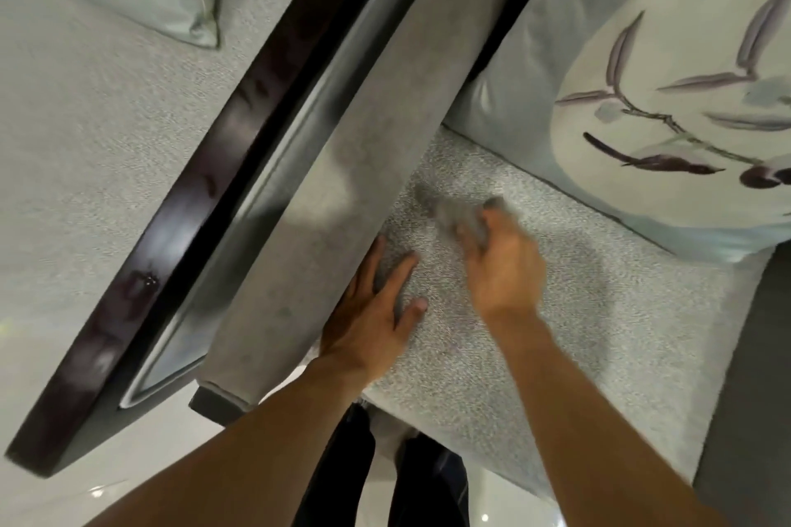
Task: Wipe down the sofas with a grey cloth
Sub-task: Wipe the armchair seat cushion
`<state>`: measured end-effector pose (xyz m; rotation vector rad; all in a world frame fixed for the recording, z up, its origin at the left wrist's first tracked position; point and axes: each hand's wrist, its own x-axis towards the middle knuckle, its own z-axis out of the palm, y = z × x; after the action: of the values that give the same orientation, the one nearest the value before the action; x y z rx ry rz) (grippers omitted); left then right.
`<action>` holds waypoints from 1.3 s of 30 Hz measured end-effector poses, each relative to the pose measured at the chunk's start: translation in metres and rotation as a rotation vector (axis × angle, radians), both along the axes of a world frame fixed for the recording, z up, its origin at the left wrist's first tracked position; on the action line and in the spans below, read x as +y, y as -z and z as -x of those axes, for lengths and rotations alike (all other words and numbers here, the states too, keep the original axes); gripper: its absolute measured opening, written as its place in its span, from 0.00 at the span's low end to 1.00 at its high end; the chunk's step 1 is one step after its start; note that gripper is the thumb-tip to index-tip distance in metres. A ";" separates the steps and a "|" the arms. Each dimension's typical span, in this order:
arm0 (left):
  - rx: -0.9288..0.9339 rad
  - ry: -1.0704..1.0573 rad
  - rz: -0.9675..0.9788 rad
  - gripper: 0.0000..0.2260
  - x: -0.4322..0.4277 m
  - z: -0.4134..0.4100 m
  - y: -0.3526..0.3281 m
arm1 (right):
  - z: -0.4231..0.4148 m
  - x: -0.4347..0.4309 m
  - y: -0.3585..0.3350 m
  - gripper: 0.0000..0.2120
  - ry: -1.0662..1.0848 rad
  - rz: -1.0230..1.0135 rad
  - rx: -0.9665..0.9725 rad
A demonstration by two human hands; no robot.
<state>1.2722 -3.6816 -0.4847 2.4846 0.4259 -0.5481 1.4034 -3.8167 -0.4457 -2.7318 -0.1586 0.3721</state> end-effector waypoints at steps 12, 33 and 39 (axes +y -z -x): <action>0.016 0.055 0.091 0.36 0.008 0.000 -0.003 | 0.091 -0.016 0.000 0.12 -0.053 -0.126 0.133; 0.102 0.181 -0.120 0.27 -0.073 0.009 -0.042 | 0.227 -0.166 -0.029 0.17 0.732 -0.197 0.324; 0.176 0.495 0.124 0.25 -0.148 -0.002 -0.084 | 0.242 -0.191 -0.111 0.07 1.137 -0.510 0.070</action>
<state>1.2744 -3.8299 -0.4008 2.4261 -0.1667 -0.9611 1.1615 -4.0080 -0.3351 -1.8952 1.0983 0.0618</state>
